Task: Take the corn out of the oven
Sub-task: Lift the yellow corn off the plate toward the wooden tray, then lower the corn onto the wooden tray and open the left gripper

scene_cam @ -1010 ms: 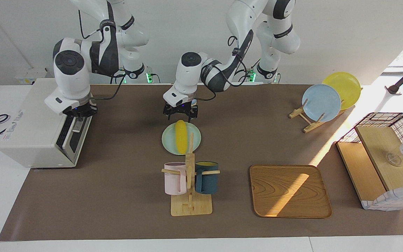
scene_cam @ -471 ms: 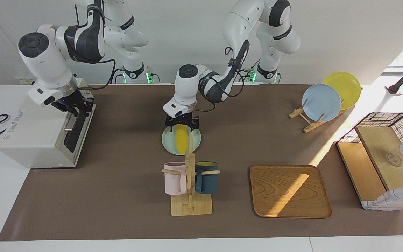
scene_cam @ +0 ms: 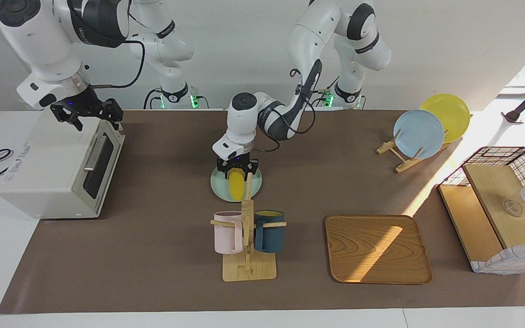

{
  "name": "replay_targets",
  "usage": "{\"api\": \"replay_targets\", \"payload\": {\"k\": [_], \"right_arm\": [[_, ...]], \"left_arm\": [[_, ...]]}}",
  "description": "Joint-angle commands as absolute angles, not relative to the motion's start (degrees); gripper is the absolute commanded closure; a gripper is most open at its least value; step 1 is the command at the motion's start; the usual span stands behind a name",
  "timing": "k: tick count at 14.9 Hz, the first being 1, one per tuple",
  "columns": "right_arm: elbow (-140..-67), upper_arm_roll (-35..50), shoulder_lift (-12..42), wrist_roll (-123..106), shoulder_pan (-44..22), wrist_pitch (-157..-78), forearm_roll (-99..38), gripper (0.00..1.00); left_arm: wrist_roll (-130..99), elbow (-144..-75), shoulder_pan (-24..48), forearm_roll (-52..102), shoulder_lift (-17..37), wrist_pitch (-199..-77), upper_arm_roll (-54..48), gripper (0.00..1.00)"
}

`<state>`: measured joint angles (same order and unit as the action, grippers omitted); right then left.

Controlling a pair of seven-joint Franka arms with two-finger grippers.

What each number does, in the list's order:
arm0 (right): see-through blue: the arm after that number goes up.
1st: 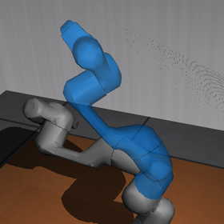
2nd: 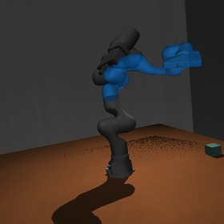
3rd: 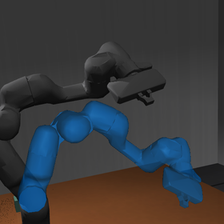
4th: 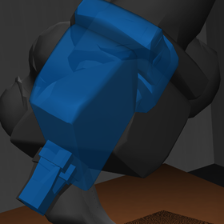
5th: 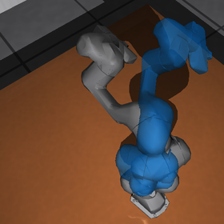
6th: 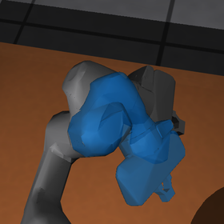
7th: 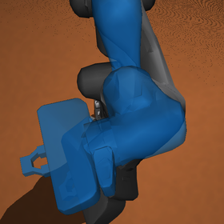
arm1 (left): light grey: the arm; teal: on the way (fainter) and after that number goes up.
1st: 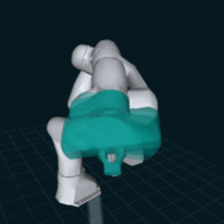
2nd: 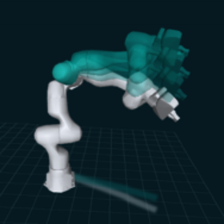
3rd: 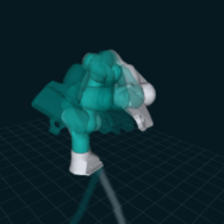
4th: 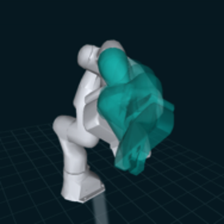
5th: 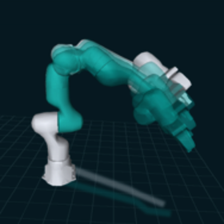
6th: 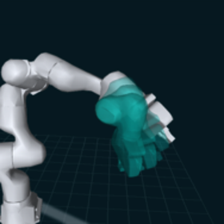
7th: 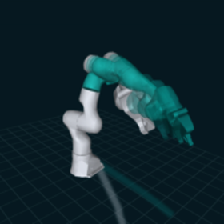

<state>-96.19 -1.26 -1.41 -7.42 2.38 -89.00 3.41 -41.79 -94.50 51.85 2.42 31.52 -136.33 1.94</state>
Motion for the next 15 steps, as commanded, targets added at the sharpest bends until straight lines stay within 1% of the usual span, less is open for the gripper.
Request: {"api": "replay_targets", "payload": {"k": [1, 2, 6, 9, 11, 13, 14, 15], "right_arm": [[-94.6, -1.3, -0.4, -7.1, 2.5, -87.5, 1.4, 0.00], [-93.9, -1.2, -0.3, -6.7, 2.4, -86.2, 1.1, 0.00], [-93.2, -0.8, -0.4, -6.7, 1.9, -85.3, 0.9, 0.00], [-93.0, 0.1, -0.9, -6.4, 1.2, -84.2, 0.9, 0.00], [-93.0, -1.1, -0.8, -6.2, -0.4, -84.2, 1.0, 0.00], [-93.1, -1.1, -0.7, -6.2, 0.0, -84.2, 0.9, 0.00], [-93.2, -1.1, -0.7, -6.2, 0.0, -84.2, 1.0, 0.00], [-93.2, -1.1, -0.7, -6.2, 0.0, -84.2, 1.0, 0.00]], "left_arm": [[-42.0, -93.3, 50.5, 1.9, 30.0, -132.8, 1.7, 1.00], [-42.0, -93.3, 50.5, 2.4, 28.8, -131.3, 1.8, 1.00], [-40.9, -93.6, 45.5, 3.2, 21.7, -122.5, 1.5, 1.00], [-37.4, -93.3, 40.2, 3.4, 17.7, -117.4, 1.8, 1.00], [-30.9, -92.8, 34.1, 3.4, 17.3, -115.9, 1.8, 1.00], [-23.8, -91.9, 27.6, 4.1, 18.2, -116.7, 1.7, 1.00], [-18.6, -91.7, 23.9, 5.3, 19.1, -116.7, 1.7, 1.00], [-13.3, -89.8, 20.3, 6.1, 21.4, -116.9, 1.8, 1.00]]}}
